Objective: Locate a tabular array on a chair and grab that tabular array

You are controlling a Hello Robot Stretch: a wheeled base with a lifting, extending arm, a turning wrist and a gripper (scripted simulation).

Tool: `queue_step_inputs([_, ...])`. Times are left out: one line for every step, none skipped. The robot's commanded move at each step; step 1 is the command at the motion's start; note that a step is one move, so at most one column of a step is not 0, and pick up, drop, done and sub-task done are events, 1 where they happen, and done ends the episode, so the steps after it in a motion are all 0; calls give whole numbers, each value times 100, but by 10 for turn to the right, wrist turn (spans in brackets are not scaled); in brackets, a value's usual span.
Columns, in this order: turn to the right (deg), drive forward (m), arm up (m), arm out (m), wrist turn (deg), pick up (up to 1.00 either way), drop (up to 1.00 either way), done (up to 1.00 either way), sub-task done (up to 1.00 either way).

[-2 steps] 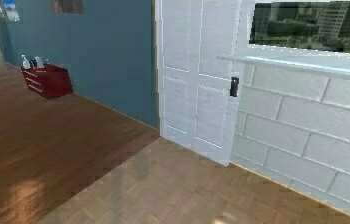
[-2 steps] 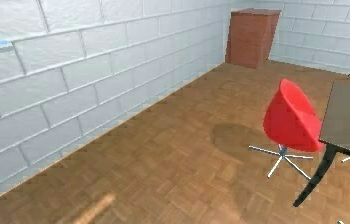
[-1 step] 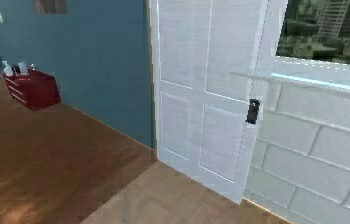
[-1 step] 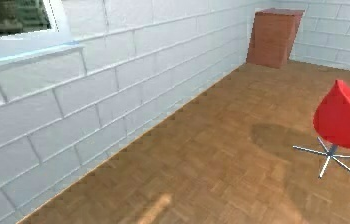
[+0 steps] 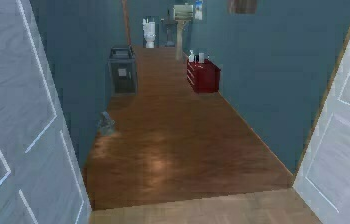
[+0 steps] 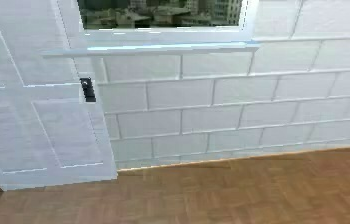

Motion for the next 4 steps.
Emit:
queue_step_inputs([0,100,0,0,0,0,0,0,0])
queue_step_inputs([-30,0,0,0,0,0,0,0,0])
queue_step_inputs([0,100,0,0,0,0,0,0,0])
queue_step_inputs([60,0,0,0,0,0,0,0,0])
